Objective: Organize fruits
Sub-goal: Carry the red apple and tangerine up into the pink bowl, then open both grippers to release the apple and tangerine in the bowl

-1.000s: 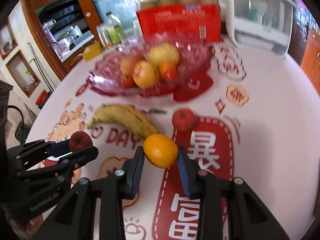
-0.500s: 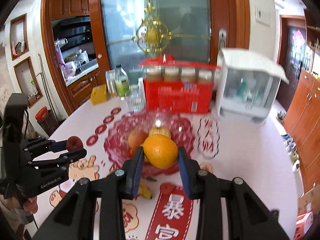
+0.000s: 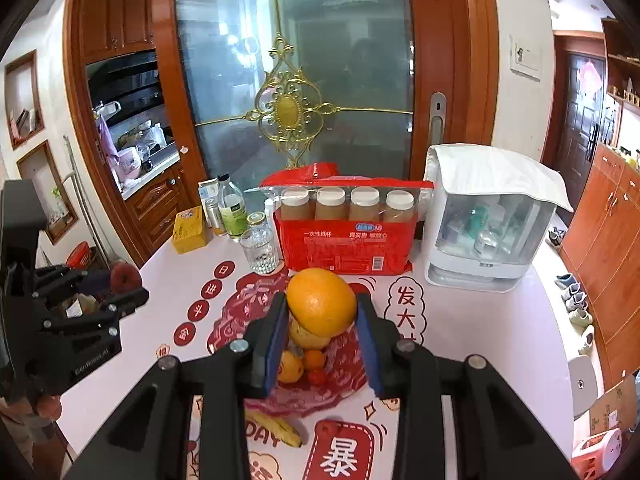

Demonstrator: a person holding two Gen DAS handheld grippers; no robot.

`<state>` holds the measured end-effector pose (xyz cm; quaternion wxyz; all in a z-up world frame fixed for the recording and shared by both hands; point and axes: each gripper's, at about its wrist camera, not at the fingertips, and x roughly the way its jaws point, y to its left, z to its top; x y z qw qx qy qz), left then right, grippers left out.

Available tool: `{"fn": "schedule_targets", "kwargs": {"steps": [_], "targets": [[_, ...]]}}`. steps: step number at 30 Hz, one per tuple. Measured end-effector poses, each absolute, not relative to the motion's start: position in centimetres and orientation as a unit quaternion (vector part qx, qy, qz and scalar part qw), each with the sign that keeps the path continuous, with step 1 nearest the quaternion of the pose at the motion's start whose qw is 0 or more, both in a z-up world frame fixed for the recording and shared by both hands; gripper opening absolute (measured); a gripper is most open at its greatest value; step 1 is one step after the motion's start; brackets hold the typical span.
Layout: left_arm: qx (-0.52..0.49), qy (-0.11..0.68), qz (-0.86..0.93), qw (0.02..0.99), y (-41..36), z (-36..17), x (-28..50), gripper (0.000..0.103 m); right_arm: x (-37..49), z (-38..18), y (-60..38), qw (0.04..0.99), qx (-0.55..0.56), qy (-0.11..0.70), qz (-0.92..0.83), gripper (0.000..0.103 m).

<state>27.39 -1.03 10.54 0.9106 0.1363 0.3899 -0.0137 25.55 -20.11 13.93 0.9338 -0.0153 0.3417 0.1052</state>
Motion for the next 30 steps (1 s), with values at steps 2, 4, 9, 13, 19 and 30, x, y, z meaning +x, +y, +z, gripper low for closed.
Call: {"fn": "schedule_targets", "kwargs": {"steps": [2, 4, 9, 13, 19, 30], "targets": [[0.143, 0.388, -0.007, 0.911, -1.2, 10.9, 28.8, 0.032, 26.9, 13.8, -20.2, 0.931, -0.013, 0.349, 0.103, 0.034], [0.14, 0.399, -0.009, 0.906, -1.1, 10.5, 30.9, 0.032, 28.5, 13.0, -20.2, 0.928, -0.013, 0.36, 0.099, 0.034], [0.142, 0.436, -0.011, 0.889, -1.4, 6.1, 35.6, 0.032, 33.4, 7.2, -20.1, 0.9, -0.001, 0.425, 0.1, 0.034], [0.141, 0.464, -0.023, 0.874, -2.0, 1.3, 39.0, 0.032, 35.8, 1.9, -20.0, 0.878, 0.005, 0.467, 0.1, 0.034], [0.137, 0.503, -0.042, 0.852, -3.1, -5.3, 42.6, 0.032, 37.8, -4.4, -20.0, 0.855, 0.009, 0.507, 0.105, 0.034], [0.082, 0.532, -0.044, 0.841, -2.9, -11.9, 45.7, 0.032, 39.0, -10.3, -20.4, 0.835, 0.014, 0.537, 0.115, 0.034]]}}
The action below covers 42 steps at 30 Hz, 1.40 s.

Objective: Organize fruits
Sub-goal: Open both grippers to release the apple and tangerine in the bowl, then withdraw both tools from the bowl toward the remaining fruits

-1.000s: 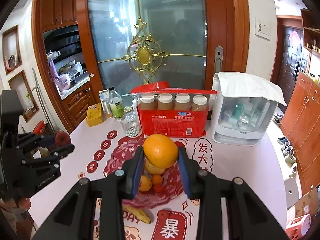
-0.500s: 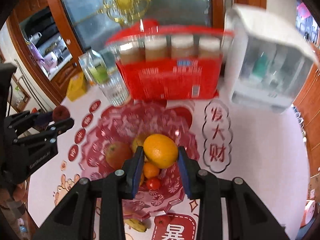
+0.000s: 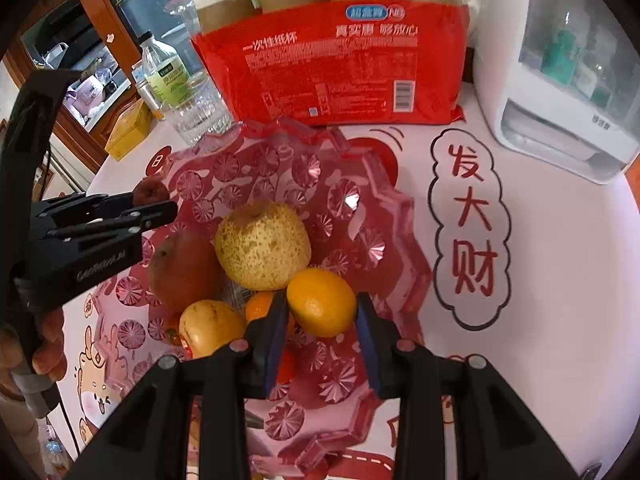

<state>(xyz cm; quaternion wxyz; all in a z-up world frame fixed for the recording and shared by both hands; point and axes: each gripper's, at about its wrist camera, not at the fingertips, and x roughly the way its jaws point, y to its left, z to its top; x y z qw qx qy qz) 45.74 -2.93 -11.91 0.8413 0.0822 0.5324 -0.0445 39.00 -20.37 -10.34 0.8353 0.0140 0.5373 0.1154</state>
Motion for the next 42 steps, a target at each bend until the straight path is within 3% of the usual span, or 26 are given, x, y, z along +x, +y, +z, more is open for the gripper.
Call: {"fn": "schedule_targets", "kwargs": {"steps": [11, 12, 15, 17, 22, 42], "targets": [[0.059, 0.537, -0.051, 0.84, -3.3, -13.9, 46.7, 0.033, 39.4, -11.7, -19.6, 0.838, 0.008, 0.534, 0.115, 0.034], [0.06, 0.536, -0.049, 0.84, -3.3, -13.9, 46.7, 0.038, 39.4, -11.7, -19.6, 0.838, 0.011, 0.533, 0.115, 0.035], [0.061, 0.532, -0.041, 0.844, -3.3, -13.8, 46.6, 0.072, 39.3, -11.5, -19.8, 0.841, 0.019, 0.527, 0.118, 0.039], [0.07, 0.521, -0.039, 0.85, -3.5, -13.5, 46.3, 0.079, 39.2, -11.2, -19.9, 0.844, 0.026, 0.522, 0.122, 0.049], [0.08, 0.519, -0.042, 0.85, -3.8, -13.3, 45.9, 0.089, 38.8, -10.8, -19.8, 0.845, 0.03, 0.516, 0.133, 0.051], [0.065, 0.505, -0.065, 0.858, -3.0, -8.8, 41.9, 0.09, 35.8, -7.3, -19.0, 0.86, 0.027, 0.49, 0.139, 0.051]]}}
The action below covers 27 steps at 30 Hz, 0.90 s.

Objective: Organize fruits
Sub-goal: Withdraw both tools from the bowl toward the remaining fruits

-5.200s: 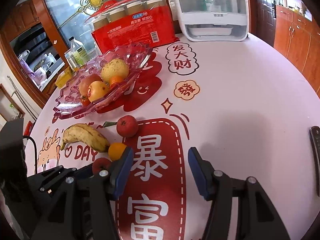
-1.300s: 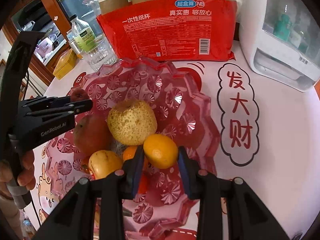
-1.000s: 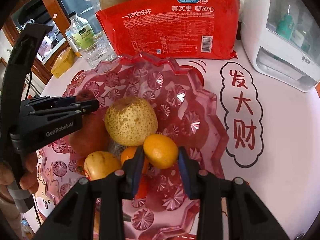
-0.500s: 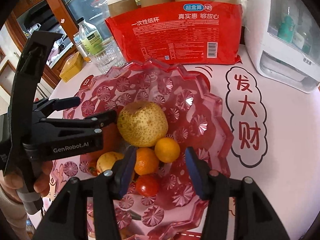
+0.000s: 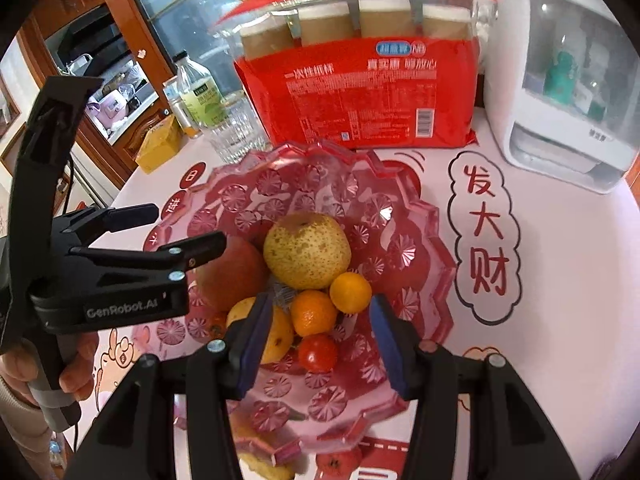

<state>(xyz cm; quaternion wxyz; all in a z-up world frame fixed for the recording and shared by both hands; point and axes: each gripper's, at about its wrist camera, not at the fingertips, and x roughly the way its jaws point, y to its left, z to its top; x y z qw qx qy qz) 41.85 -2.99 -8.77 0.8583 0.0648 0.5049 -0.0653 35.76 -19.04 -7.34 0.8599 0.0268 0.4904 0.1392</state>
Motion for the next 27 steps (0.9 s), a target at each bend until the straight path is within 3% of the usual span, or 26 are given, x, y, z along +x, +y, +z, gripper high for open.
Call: {"fn": "schedule_targets", "kwargs": {"steps": [14, 27], "targets": [[0.068, 0.459, -0.094, 0.881, -3.0, -0.5, 34.4, 0.09, 29.7, 0.6, -20.4, 0.894, 0.023, 0.431, 0.121, 0.051], [0.033, 0.454, -0.112, 0.883, -2.5, 1.2, 27.2, 0.09, 22.7, 3.6, -20.8, 0.911, 0.028, 0.384, 0.146, 0.051]]}}
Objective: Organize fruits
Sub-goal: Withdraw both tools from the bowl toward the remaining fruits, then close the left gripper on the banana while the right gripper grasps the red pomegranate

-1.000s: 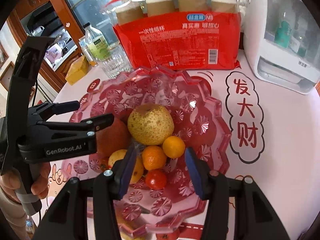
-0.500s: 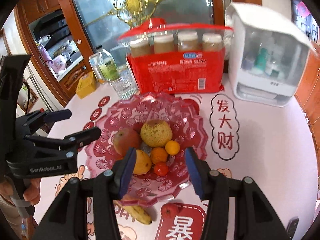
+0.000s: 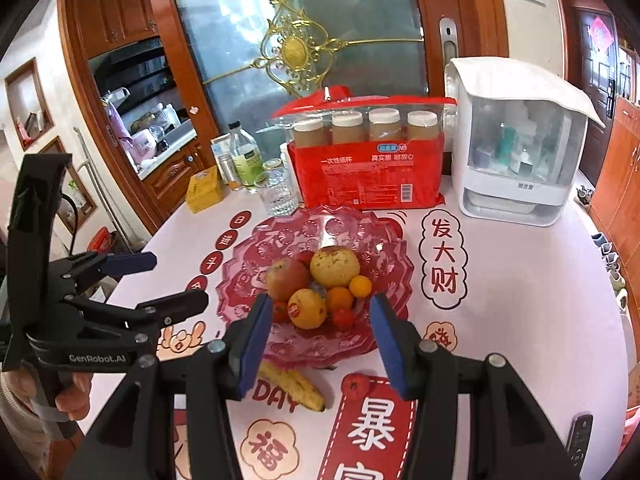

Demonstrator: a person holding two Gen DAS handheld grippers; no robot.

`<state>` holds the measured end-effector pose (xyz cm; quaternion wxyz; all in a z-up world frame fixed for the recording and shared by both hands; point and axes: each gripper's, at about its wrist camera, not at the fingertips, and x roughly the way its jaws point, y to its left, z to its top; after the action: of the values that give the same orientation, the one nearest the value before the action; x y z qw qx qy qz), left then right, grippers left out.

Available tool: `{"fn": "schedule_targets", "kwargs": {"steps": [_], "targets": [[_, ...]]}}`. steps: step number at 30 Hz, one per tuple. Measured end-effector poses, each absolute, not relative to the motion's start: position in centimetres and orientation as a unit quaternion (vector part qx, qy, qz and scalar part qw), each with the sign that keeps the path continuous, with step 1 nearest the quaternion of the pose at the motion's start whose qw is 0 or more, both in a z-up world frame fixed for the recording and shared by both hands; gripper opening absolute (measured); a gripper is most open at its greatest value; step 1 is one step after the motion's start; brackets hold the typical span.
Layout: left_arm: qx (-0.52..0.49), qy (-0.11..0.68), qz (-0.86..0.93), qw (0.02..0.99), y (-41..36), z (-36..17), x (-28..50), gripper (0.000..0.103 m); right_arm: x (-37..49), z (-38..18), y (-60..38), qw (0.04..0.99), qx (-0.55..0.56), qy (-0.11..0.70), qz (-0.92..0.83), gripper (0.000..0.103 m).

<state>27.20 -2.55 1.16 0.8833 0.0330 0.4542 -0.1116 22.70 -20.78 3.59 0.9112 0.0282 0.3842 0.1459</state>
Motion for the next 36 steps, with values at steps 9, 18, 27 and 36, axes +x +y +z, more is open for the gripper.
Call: {"fn": "schedule_targets", "kwargs": {"steps": [9, 18, 27, 36], "targets": [[0.041, 0.447, -0.124, 0.885, -3.2, 0.2, 23.6, 0.09, 19.5, 2.3, -20.8, 0.912, 0.031, 0.38, 0.152, 0.051], [0.063, 0.437, -0.138, 0.887, -3.8, -1.9, 21.4, 0.09, 17.8, 1.0, -20.8, 0.917, 0.022, 0.371, 0.144, 0.051], [0.091, 0.433, -0.164, 0.882, -4.6, -5.4, 20.8, 0.09, 17.7, -1.5, -21.8, 0.912, 0.029, 0.389, 0.13, 0.051], [0.139, 0.43, -0.201, 0.869, -4.4, -8.5, 21.4, 0.09, 17.8, -4.1, -23.4, 0.905, 0.038, 0.41, 0.109, 0.051]]}}
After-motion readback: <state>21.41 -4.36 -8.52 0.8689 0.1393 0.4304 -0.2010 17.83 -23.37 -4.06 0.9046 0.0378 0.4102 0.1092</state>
